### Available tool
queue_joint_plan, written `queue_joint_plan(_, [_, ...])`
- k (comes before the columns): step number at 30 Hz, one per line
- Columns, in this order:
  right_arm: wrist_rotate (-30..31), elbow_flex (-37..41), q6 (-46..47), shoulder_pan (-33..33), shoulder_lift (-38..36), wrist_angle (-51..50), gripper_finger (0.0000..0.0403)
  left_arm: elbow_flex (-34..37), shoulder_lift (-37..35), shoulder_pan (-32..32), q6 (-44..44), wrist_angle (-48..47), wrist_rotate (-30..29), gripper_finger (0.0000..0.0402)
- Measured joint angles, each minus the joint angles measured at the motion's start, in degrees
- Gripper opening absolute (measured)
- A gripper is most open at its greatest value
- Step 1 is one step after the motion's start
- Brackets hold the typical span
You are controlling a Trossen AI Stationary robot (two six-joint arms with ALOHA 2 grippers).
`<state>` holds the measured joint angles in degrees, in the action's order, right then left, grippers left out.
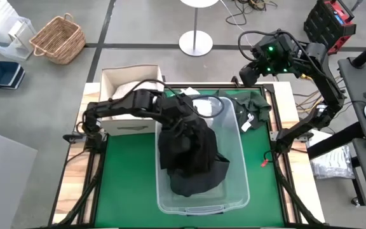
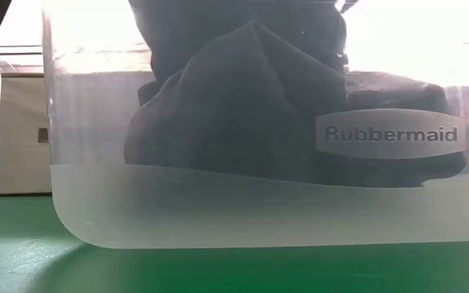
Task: Sort clothes
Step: Put the black pants into the transparent bin
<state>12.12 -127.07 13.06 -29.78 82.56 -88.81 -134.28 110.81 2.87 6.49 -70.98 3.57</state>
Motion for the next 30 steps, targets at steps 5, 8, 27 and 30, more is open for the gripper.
queue_joint_plan(5, [0.00,0.00,0.00,0.00,0.00,-0.51,0.0182,0.00,2.28,0.00,-1.33,-0.03,0.57,0.0018])
queue_joint_plan(8, [0.00,0.00,0.00,0.00,0.00,-0.63,0.0182,0.00,3.52,-0.08,-2.03,-0.14,1.94,0.0018])
queue_joint_plan(27, [0.00,0.66,0.53,0.00,0.00,-1.07,0.0182,0.04,6.11,-1.27,-4.16,3.01,6.47,0.0054])
queue_joint_plan(30, [0.00,1.01,0.48,0.00,0.00,-1.07,0.0182,0.06,6.11,-1.29,-3.93,3.23,6.44,0.0078])
